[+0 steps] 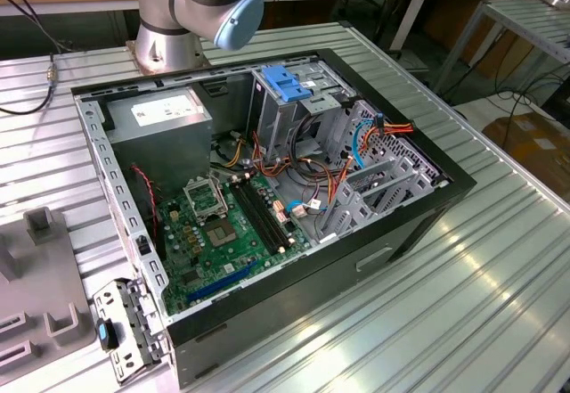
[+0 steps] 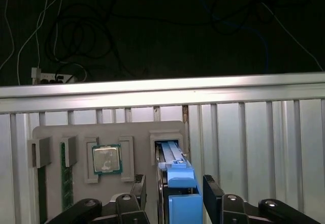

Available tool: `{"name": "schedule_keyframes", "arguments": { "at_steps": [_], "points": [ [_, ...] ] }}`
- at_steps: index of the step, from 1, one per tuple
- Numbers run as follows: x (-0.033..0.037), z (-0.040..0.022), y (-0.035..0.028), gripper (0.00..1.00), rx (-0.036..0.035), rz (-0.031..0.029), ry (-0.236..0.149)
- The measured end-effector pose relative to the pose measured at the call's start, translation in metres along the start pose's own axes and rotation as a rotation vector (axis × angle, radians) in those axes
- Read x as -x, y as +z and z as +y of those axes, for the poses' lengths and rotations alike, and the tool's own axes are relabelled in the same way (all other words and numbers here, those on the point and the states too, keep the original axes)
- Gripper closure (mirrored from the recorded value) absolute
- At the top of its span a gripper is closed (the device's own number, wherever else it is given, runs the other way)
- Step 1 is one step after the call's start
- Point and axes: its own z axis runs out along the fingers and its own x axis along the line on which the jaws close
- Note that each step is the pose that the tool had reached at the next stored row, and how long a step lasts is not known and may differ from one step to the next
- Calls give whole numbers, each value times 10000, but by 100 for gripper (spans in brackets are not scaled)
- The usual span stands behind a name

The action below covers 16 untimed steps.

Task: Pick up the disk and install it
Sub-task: 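Pick up the disk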

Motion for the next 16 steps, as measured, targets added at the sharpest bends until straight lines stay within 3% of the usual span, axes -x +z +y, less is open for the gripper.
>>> {"name": "schedule_keyframes", "arguments": {
  "at_steps": [10, 12, 13, 16],
  "points": [
    [24, 1, 15, 44, 3, 2, 0],
    [24, 1, 17, 45, 2, 2, 0],
    [24, 1, 18, 52, 3, 2, 0],
    [23, 1, 19, 52, 2, 2, 0]
  ]
}}
